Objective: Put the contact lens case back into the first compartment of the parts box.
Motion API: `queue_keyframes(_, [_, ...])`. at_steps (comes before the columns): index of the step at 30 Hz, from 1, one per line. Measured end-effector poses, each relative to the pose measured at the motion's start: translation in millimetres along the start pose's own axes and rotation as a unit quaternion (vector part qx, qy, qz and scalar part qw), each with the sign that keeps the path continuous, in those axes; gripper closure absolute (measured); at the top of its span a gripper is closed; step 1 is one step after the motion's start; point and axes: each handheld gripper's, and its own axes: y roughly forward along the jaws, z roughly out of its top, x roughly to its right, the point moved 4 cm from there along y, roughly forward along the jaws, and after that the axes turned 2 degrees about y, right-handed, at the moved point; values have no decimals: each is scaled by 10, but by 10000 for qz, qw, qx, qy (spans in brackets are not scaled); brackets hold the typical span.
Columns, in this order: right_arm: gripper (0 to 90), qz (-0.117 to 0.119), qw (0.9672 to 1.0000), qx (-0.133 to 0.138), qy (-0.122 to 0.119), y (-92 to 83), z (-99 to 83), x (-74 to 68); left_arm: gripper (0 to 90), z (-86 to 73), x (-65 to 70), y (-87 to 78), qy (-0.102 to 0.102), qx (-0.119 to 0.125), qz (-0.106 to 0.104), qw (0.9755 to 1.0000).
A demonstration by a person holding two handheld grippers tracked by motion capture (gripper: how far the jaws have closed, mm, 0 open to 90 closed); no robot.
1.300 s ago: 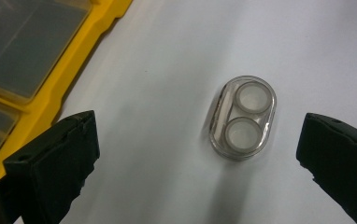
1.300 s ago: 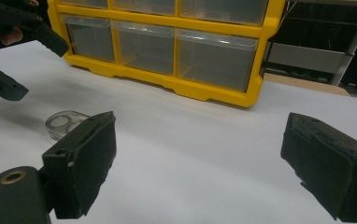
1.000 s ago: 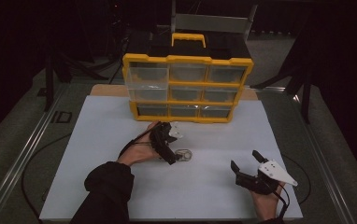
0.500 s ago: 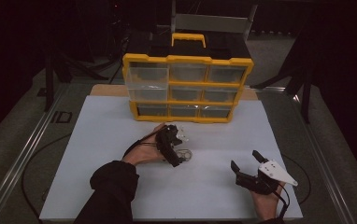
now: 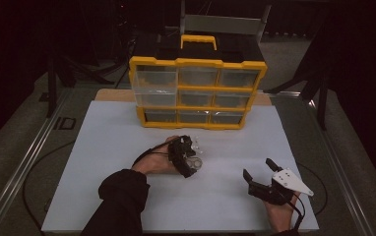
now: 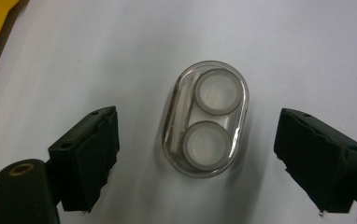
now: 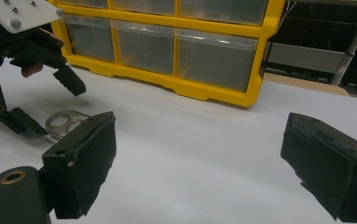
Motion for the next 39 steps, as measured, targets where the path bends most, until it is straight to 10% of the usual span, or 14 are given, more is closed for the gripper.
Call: queue_keyframes(39, [103, 9, 10000, -20, -7, 0, -4, 13, 465, 43, -61, 147, 23, -284, -400, 9988])
